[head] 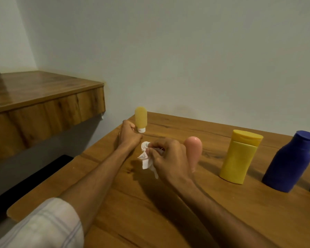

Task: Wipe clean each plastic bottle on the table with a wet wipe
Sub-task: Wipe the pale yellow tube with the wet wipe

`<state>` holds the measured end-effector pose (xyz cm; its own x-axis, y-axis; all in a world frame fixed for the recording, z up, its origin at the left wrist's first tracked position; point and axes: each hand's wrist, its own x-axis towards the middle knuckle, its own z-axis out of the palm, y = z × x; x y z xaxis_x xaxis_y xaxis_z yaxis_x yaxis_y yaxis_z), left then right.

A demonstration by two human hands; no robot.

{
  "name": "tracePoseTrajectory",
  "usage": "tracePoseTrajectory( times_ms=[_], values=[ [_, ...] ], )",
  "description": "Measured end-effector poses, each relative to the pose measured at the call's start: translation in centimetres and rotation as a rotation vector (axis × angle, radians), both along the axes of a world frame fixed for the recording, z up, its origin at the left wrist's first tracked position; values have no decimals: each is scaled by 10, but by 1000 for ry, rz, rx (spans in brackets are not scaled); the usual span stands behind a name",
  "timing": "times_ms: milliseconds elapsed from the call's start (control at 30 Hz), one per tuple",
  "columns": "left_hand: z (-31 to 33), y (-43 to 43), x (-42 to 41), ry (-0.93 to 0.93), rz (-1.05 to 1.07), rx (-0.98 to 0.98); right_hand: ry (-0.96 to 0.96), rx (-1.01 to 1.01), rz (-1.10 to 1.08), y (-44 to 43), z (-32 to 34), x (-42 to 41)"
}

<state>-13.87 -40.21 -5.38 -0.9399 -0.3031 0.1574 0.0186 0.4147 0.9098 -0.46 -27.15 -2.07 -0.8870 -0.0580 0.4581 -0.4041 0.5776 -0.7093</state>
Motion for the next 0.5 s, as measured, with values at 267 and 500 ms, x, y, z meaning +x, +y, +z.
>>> tracePoseTrajectory(
  times_ms=[267,500],
  values=[
    [-8,-10,-46,-71,-136,29,-74,-127,-50,-37,-17,-36],
    [-6,-6,-66,-35,-144,19,-72,-169,-41,-47,-17,-40]
  ],
)
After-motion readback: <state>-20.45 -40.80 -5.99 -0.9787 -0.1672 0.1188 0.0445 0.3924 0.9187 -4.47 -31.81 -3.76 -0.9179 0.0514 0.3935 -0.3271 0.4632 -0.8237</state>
